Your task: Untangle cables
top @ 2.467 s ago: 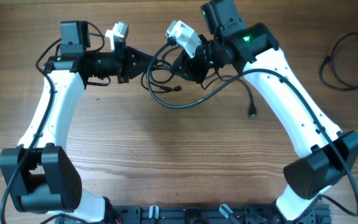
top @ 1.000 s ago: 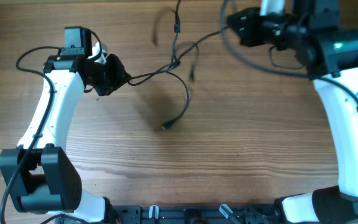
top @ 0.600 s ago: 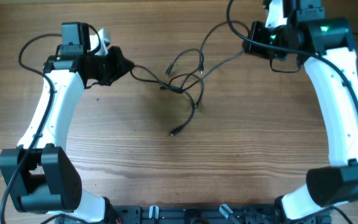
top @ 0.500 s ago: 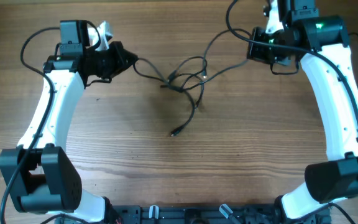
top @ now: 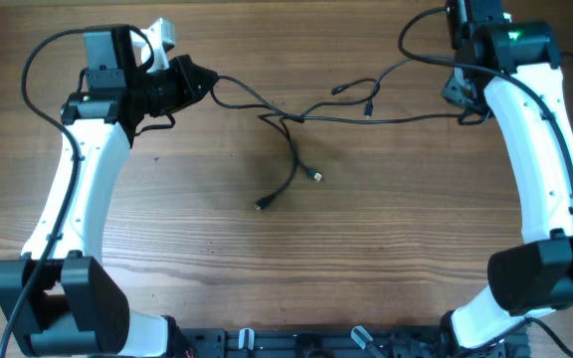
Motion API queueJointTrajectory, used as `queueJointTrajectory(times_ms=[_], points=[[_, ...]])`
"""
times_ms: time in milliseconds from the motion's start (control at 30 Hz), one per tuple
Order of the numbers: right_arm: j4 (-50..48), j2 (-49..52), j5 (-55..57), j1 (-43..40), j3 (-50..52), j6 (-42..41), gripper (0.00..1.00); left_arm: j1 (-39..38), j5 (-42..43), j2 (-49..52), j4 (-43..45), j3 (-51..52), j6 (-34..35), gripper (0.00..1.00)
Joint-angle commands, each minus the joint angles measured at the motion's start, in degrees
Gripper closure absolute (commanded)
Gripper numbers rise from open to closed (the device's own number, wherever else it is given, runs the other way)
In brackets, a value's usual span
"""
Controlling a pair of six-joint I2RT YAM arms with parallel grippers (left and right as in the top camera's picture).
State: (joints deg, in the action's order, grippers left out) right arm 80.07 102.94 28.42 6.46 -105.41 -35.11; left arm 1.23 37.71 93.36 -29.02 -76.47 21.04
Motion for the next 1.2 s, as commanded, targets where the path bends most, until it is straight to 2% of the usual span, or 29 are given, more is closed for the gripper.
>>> queueJointTrajectory(times_ms=[0,33,67,167,200,333,400,500,600,733,933,1100,1167], points=[[0.59,2.34,-3.8,-2.03,0.04,6.25,0.88,0.59,-1.81,-1.11,0.5,-0.81,-1.29,0.96],[0.52,2.71,-8.26,-2.25,0.04,10.45,0.79,0.57,-1.79,-1.11,0.42,-0.81,-1.29,0.96],[-0.09,3.34,-17.51,-2.4,0.04,17.81,0.75,0.48,-1.77,-1.11,0.28,-0.81,-1.29,0.96],[-0.35,3.69,-41.29,-2.43,0.04,35.93,0.75,0.48,-1.77,-1.11,-0.37,-0.81,-1.14,0.96],[-0.66,3.69,-47.76,-2.43,0.02,39.74,0.75,0.48,-1.77,-1.11,-0.83,-0.79,-1.11,0.96],[-3.23,3.69,-62.88,-1.86,0.02,43.23,0.59,-0.57,-1.75,-1.09,-2.32,-0.79,-0.44,0.96],[-5.33,3.69,-69.75,0.52,0.02,48.5,0.49,-2.23,-1.77,-1.09,-2.29,-0.79,0.44,0.96],[-9.18,3.69,-62.07,5.35,0.04,49.27,0.44,-3.8,-2.05,-1.09,-2.6,-0.79,1.25,0.96],[-10.73,3.74,-56.0,9.66,0.04,49.42,0.43,-3.54,-6.95,-1.09,-4.11,-0.79,7.04,0.96],[-12.44,4.72,-50.14,14.49,0.57,57.86,0.43,-0.79,-10.34,-1.09,-6.82,-0.79,8.59,0.96],[-16.96,7.39,-53.0,16.74,4.09,63.67,0.42,4.04,-8.39,-1.09,-9.4,-0.79,14.47,0.96],[-17.97,8.33,-55.63,17.97,4.31,74.49,0.42,5.31,-6.03,-1.09,-10.14,-0.79,14.56,0.96],[-19.06,8.63,-55.6,18.03,4.63,76.24,0.41,5.31,-6.03,-1.09,-10.45,-0.79,14.14,0.96]])
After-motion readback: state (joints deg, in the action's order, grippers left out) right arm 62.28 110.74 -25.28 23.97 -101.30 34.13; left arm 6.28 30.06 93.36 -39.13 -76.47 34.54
